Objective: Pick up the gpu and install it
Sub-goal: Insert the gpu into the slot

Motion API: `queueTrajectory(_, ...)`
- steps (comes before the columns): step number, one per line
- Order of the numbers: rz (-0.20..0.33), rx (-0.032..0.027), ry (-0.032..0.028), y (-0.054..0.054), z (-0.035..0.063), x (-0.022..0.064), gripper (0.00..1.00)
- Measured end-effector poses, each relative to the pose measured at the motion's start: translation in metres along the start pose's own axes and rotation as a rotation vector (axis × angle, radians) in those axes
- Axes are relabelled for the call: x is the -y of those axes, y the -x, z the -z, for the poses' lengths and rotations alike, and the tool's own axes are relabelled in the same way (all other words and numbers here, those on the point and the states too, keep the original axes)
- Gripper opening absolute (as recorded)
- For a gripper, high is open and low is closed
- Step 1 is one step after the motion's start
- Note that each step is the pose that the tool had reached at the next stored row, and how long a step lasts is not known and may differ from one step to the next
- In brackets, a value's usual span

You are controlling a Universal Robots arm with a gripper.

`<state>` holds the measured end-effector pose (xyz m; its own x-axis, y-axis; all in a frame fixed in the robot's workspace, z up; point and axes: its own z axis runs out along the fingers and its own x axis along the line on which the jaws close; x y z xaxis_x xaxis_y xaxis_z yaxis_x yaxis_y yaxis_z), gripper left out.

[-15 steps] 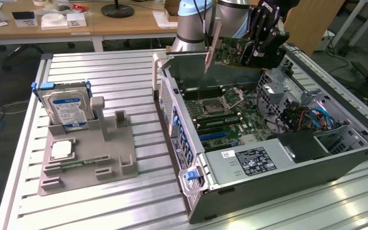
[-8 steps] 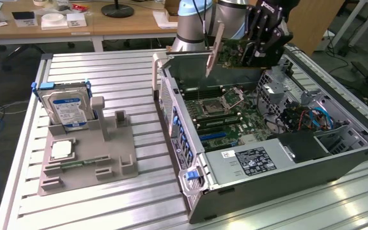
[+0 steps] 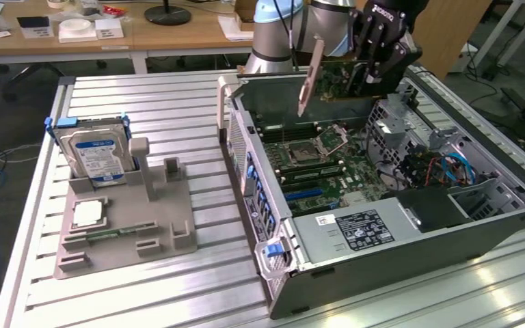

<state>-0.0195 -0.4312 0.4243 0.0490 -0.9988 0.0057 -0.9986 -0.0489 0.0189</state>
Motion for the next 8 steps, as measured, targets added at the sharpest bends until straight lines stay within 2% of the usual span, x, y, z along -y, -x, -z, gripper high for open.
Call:
queueTrajectory(6, 0.000, -0.0012, -0.0251, 0.0000, -0.0060, -0.0003, 0.28)
queueTrajectory(8, 0.000, -0.0013, -0.0266, -0.0001, -0.0096, -0.0002, 0.28)
